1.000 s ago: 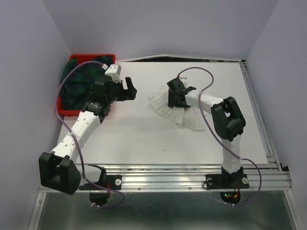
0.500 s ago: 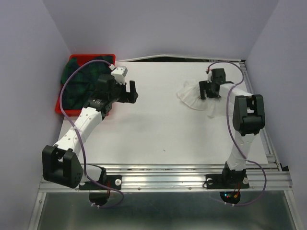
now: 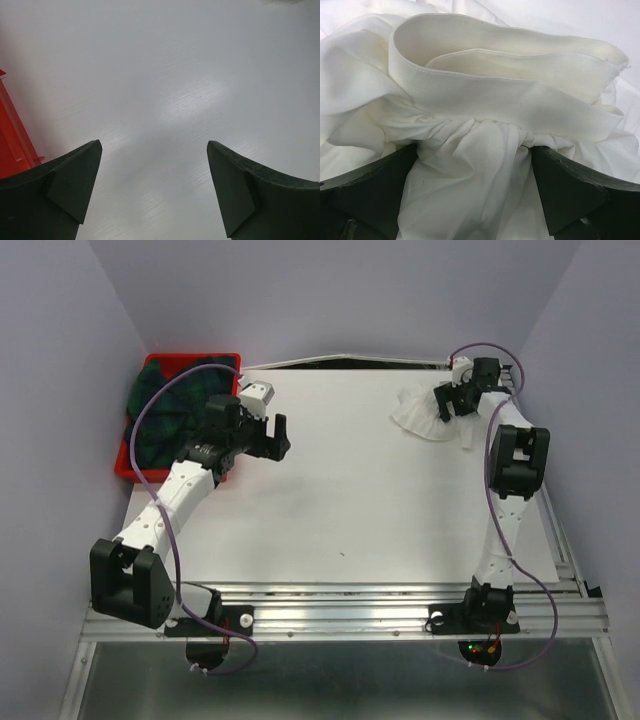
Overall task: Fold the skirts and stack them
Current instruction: Neatly place the folded skirt to the corner
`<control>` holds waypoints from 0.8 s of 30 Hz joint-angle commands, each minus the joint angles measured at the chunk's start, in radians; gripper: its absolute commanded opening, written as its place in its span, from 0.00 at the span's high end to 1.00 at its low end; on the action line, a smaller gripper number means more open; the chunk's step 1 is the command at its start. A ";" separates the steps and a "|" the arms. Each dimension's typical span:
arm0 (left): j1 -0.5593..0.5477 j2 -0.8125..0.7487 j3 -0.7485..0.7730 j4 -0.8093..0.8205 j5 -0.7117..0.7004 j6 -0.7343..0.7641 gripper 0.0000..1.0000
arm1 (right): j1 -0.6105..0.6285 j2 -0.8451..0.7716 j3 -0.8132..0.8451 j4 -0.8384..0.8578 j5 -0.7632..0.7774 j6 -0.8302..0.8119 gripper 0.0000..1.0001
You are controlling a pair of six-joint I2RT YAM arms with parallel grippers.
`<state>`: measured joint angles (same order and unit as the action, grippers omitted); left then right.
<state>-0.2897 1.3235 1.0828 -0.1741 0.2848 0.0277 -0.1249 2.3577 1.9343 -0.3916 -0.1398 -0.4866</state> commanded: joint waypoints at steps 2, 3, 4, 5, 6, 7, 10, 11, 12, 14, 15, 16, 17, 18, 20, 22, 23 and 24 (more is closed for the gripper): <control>0.007 0.000 0.037 -0.001 0.014 0.038 0.02 | -0.009 0.196 0.171 -0.104 0.037 -0.003 0.00; 0.007 0.008 0.039 -0.002 0.014 0.037 0.02 | -0.009 0.215 0.207 -0.118 0.037 0.012 0.00; 0.007 0.009 0.040 -0.004 0.014 0.038 0.02 | -0.009 0.242 0.236 -0.122 0.037 0.014 0.00; 0.007 0.013 0.043 -0.007 0.017 0.040 0.02 | -0.009 0.251 0.270 -0.119 0.039 0.011 0.00; 0.007 0.013 0.046 -0.010 0.022 0.041 0.02 | -0.009 0.258 0.278 -0.113 0.042 0.008 0.00; 0.007 0.014 0.048 -0.010 0.025 0.041 0.02 | -0.009 0.258 0.279 -0.104 0.046 0.002 0.00; 0.009 0.008 0.051 -0.013 0.031 0.046 0.02 | -0.009 0.223 0.255 -0.069 0.039 -0.009 0.00; 0.009 0.006 0.046 -0.011 0.031 0.046 0.02 | -0.009 0.203 0.238 -0.053 0.026 -0.007 0.00; 0.009 0.003 0.043 -0.007 0.030 0.043 0.02 | -0.009 0.163 0.214 -0.024 0.019 0.002 0.00; 0.009 0.002 0.032 -0.005 0.037 0.038 0.02 | -0.009 0.137 0.227 -0.023 0.011 0.006 0.00; 0.009 -0.004 0.026 -0.001 0.045 0.034 0.02 | -0.009 0.115 0.248 -0.024 0.012 0.013 0.00; 0.009 -0.009 0.020 0.001 0.048 0.031 0.02 | -0.009 0.104 0.261 -0.020 0.014 0.013 0.00; 0.009 -0.015 0.011 0.005 0.050 0.031 0.02 | -0.009 0.091 0.270 -0.007 0.016 0.017 0.00; 0.009 -0.020 0.006 0.007 0.053 0.032 0.02 | -0.009 0.077 0.276 0.009 0.020 0.023 0.00; 0.009 -0.038 -0.003 0.010 0.044 0.034 0.02 | -0.009 0.020 0.276 0.066 0.020 0.045 0.00; 0.009 -0.056 -0.012 0.010 0.031 0.038 0.02 | -0.009 -0.023 0.276 0.115 0.019 0.087 0.00; 0.009 -0.063 -0.021 0.010 0.028 0.041 0.02 | -0.009 -0.062 0.282 0.158 0.006 0.127 0.00; 0.009 -0.069 -0.026 0.010 0.025 0.040 0.02 | -0.009 -0.083 0.285 0.180 0.003 0.128 0.00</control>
<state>-0.2859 1.3296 1.0721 -0.1917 0.3115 0.0540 -0.1249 2.4599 2.1914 -0.3744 -0.1364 -0.4343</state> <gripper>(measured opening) 0.985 0.998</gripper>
